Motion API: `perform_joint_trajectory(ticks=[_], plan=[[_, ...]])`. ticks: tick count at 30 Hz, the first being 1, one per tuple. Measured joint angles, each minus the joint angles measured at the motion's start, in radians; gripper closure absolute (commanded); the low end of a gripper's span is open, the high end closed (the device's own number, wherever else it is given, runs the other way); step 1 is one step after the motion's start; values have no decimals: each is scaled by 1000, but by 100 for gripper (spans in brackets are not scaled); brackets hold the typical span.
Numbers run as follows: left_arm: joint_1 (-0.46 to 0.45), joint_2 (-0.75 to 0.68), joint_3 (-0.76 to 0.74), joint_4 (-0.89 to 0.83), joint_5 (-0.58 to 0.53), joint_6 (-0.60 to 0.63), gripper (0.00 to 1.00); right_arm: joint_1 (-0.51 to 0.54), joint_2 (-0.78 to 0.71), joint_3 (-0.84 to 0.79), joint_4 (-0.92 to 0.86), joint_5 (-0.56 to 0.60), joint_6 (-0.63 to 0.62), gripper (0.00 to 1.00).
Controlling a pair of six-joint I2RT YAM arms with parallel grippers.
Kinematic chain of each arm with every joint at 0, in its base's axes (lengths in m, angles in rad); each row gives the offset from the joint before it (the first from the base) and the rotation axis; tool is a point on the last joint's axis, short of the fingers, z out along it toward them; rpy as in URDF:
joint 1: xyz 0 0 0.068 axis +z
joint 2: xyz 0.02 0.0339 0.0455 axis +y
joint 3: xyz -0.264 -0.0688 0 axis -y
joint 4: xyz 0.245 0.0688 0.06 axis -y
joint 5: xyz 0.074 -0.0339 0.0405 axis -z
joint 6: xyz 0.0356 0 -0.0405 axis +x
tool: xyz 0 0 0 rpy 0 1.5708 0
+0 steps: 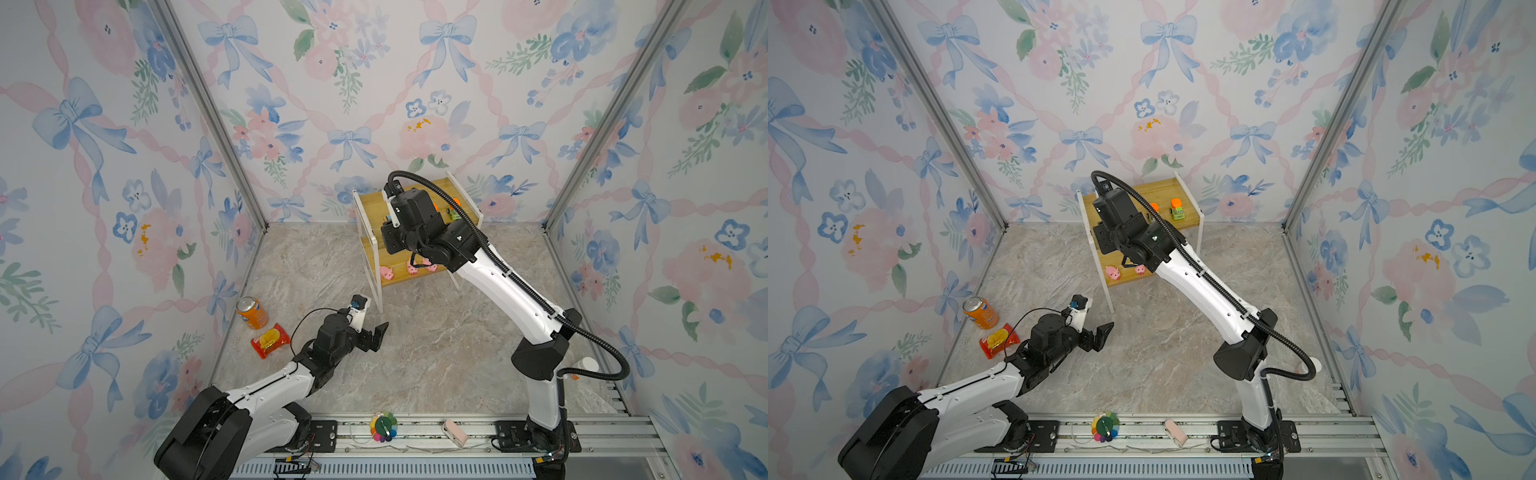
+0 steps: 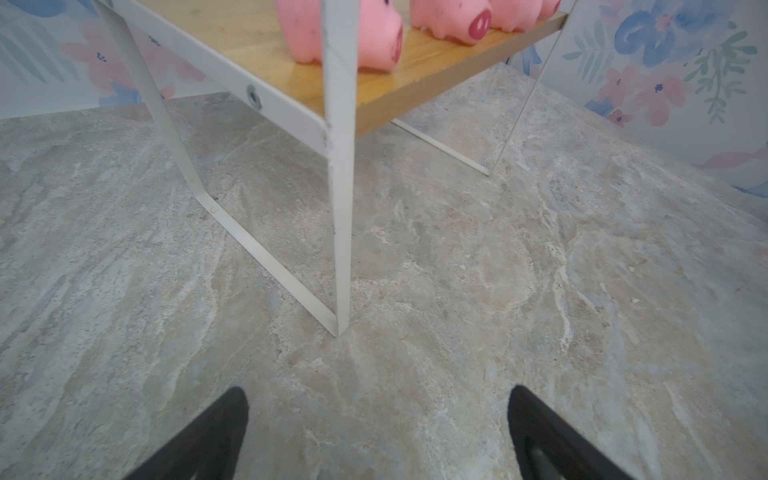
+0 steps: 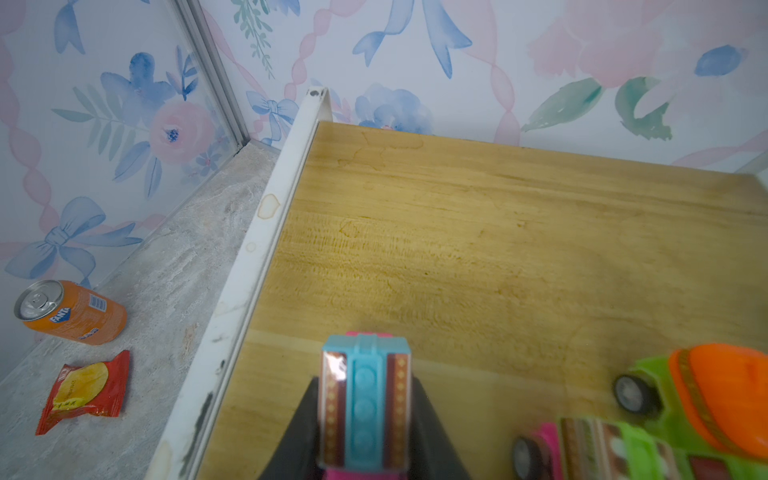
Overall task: Place and organize the plastic toys onto the shelf
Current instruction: 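Lower the pink truck onto the top shelf beside the other trucks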
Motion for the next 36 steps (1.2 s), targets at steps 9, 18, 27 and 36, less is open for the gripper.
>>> perform_joint_trajectory(ticks=[9,18,27,36], plan=[[0,0,0,0,0,0,2,6,-26,-3,0,12,0,68],[0,0,0,0,0,0,2,6,-40,-43,1,14,11,68],[0,0,0,0,0,0,2,6,-40,-54,0,13,15,67],[0,0,0,0,0,0,2,5,-40,-54,0,10,23,58]])
